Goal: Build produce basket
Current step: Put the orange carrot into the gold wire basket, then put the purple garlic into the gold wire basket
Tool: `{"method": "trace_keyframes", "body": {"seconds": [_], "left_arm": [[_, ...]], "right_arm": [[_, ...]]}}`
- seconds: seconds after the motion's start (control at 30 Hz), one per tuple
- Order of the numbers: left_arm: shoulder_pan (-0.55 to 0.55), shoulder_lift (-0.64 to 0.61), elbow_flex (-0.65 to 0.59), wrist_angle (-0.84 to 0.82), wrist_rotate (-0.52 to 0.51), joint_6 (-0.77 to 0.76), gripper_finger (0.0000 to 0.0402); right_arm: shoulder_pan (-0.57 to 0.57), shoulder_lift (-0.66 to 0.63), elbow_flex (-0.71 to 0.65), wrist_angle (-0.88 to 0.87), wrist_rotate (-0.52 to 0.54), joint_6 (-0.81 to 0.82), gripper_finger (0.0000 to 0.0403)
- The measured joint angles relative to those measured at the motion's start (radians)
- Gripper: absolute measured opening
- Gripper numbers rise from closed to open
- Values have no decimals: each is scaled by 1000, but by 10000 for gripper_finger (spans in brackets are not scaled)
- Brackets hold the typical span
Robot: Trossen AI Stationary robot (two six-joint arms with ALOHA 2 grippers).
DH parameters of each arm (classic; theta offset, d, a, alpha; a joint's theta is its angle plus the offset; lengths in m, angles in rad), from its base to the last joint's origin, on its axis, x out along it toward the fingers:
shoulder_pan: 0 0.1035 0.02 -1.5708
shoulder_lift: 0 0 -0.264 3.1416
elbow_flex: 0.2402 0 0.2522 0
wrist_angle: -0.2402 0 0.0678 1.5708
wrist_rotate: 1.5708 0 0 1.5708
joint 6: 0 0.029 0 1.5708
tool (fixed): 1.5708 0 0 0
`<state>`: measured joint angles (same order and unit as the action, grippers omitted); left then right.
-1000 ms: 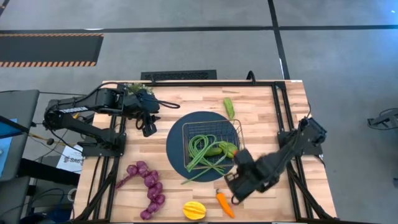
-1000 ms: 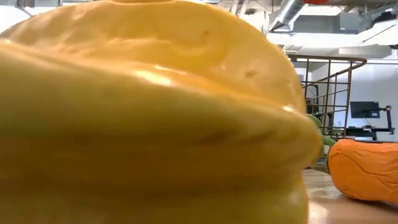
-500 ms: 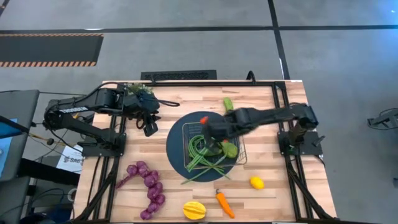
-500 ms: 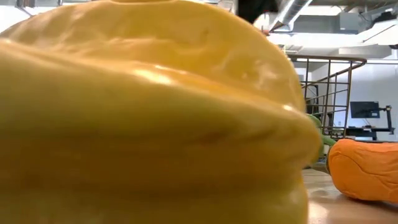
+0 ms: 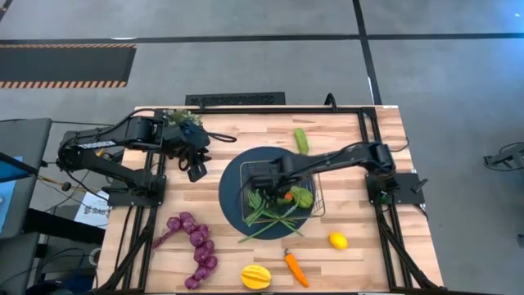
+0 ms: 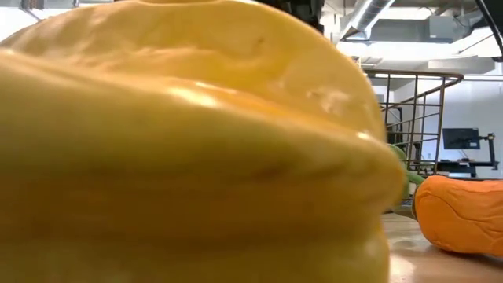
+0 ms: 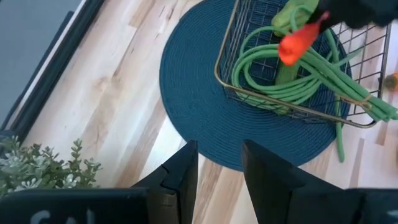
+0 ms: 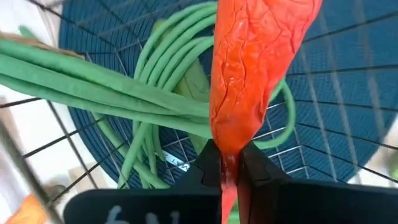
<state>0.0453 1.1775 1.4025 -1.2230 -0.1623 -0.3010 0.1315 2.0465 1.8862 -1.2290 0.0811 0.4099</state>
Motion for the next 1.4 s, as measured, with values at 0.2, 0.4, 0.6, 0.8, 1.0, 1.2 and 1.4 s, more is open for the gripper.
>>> {"method": "trace_keyframes", "body": {"seconds": [0.2, 0.4, 0.6, 0.8, 1.0, 1.2, 1.4], "left_arm": [[0, 0, 0, -45, 0, -2, 112], [0, 0, 0, -59, 0, -17, 112], [0, 0, 0, -59, -1, -25, 112], [0, 0, 0, -69, 38, -37, 112], [-12, 0, 0, -100, 62, -183, 112], [-128, 0, 0, -260, -23, -432, 112], [-349, -1, 0, -349, -85, -799, 112]], "right_arm": [[23, 21, 0, 18, 3, -44, 38], [33, 10, 1, 22, -2, -53, 138], [31, 15, 7, -44, -1, -52, 220], [32, 15, 86, -149, 63, -34, 252], [16, 12, 270, -345, 319, -22, 248], [-32, -143, 300, -343, 430, -23, 236], [-59, -308, 298, -343, 479, 1, 226]]}}
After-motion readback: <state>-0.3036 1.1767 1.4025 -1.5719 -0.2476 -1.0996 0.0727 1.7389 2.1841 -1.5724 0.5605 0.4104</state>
